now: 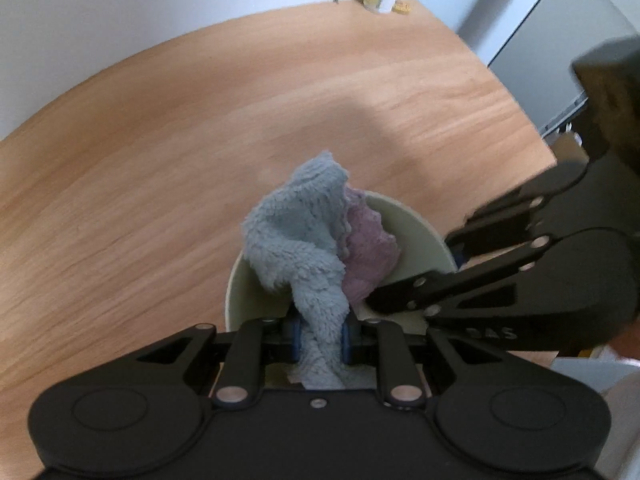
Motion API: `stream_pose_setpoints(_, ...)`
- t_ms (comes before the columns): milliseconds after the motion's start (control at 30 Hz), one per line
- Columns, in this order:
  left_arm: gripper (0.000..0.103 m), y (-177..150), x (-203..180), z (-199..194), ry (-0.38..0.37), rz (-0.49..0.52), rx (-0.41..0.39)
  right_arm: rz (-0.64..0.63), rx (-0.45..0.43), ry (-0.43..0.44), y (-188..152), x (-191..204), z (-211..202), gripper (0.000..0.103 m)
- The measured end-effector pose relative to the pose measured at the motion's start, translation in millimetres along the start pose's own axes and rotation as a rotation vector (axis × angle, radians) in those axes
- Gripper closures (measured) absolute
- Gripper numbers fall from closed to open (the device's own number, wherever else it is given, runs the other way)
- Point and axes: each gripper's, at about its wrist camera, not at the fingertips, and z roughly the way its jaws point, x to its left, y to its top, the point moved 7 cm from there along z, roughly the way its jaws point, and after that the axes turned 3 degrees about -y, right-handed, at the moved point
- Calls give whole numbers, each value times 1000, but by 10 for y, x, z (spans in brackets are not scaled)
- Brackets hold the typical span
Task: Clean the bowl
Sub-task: 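Wipe the cloth around inside the bowl with the left tool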
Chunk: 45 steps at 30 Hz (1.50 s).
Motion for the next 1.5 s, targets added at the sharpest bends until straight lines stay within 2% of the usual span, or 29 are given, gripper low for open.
stream_pose_setpoints(67, 84, 3, 16, 5, 10, -9, 7, -60, 15, -29, 0, 42, -36, 85)
stream_pose_setpoints(200, 80, 16, 27, -20, 19, -19, 11, -61, 17, -14, 8, 40, -77, 81)
stream_pose_setpoints(267, 75, -5, 17, -61, 16, -15, 22, -45, 11, -5, 12, 8, -88, 81)
stream_pose_setpoints(333, 66, -42, 9, -107, 16, -12, 34, -50, 7, -9, 11, -10, -100, 81)
stream_pose_setpoints(433, 61, -67, -8, -181, 32, -9, 35, -53, -6, 15, 6, -20, -157, 81)
stream_pose_setpoints(600, 62, -89, 17, -260, 63, -14, 38, -44, -33, 53, 17, -64, -247, 81)
stream_pose_setpoints(700, 76, -94, 29, -246, 102, -17, 52, -41, -24, 74, 20, -80, -230, 81)
stream_pose_setpoints(867, 84, -78, 33, -183, 69, -40, 42, -40, 0, 85, 5, -84, -144, 81)
stream_pose_setpoints(1333, 89, -20, 62, -35, 30, -40, -20, -189, 11, 52, 5, 60, -51, 80)
stream_pose_setpoints(1433, 90, 13, 75, -44, -6, -80, -89, -217, 14, 40, 1, 94, -29, 79)
stream_pose_setpoints(1500, 90, 36, 81, -53, -4, -87, -117, -231, 17, 37, -9, 116, -10, 77)
